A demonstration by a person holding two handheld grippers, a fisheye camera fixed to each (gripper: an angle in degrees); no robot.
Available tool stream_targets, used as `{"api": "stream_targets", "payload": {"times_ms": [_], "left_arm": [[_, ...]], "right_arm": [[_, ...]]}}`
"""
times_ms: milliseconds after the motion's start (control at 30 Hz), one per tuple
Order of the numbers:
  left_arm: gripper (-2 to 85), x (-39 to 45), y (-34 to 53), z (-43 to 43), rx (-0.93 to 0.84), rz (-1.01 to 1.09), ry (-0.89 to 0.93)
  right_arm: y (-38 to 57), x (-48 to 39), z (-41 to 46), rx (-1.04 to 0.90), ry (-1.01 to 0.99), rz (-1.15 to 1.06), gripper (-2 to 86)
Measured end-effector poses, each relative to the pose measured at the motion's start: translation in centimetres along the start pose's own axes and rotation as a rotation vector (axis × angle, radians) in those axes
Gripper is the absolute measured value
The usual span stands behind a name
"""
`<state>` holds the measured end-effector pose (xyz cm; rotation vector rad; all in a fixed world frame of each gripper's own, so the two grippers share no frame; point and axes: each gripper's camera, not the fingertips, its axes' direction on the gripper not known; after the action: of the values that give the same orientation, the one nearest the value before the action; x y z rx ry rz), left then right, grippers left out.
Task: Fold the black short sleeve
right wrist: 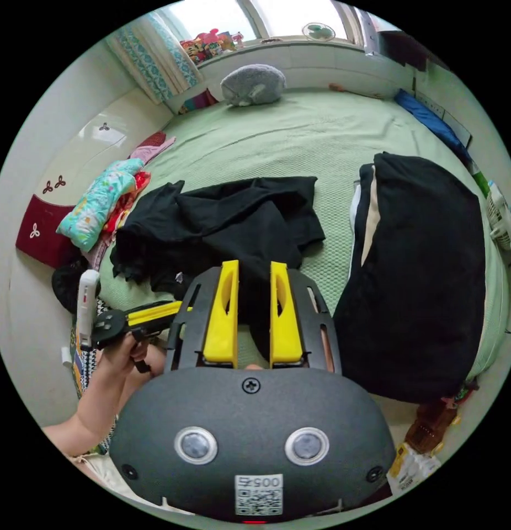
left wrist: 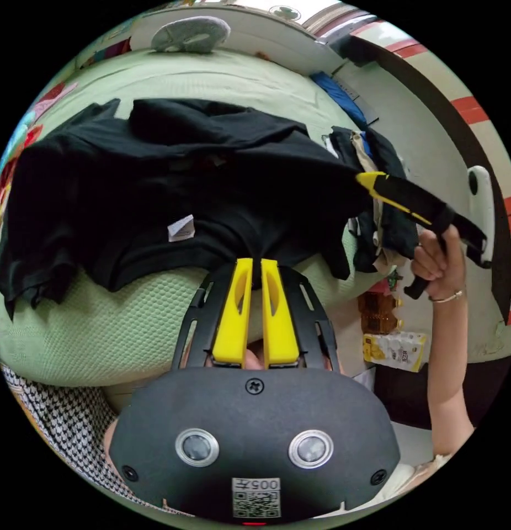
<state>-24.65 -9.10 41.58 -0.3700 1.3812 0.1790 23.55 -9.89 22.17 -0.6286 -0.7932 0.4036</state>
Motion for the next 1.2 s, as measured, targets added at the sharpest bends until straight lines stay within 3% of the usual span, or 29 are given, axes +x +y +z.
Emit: {"api": "stream_targets", "payload": {"times_ms": [267,500,667,833,900,967,1200], "left_arm": [[1.2,-2.1,7.1,-12.0,0.164,0.051,-0.089],[0.1,-4.4,12.5,-15.8,0.185,0.024,-0.116],[0.0,-5.5,13.6,-16.7,0.185,0.01,-0.097],[-0.1,-6.6,14.2,-17.6,0.171,0.004,-0.075],[-0.1,-7.0,14.6,-17.9,0.173,0.011,-0.074],[-0.1,-7.9,15.3,-19.0,0.207,0.004,-0.02],[-0.1,-9.1,15.5,-24.0,0.321,0.0,0.008]], "right_arm": [[0.3,-2.8,0.7,-0.071,-0.005,-0.089,15.8],[-0.6,-10.1,2.4,-0.113,-0.071,-0.223,18.5],[-1.9,-18.4,7.2,-0.218,0.001,-0.347,20.8],[-2.8,-21.6,12.6,-0.297,0.147,-0.384,16.8],[-3.0,-21.7,12.9,-0.288,0.207,-0.366,11.4],[-3.1,-21.3,11.2,-0.239,0.206,-0.384,3.4],[-5.1,-15.2,1.2,-0.084,0.247,-0.209,0.3]]}}
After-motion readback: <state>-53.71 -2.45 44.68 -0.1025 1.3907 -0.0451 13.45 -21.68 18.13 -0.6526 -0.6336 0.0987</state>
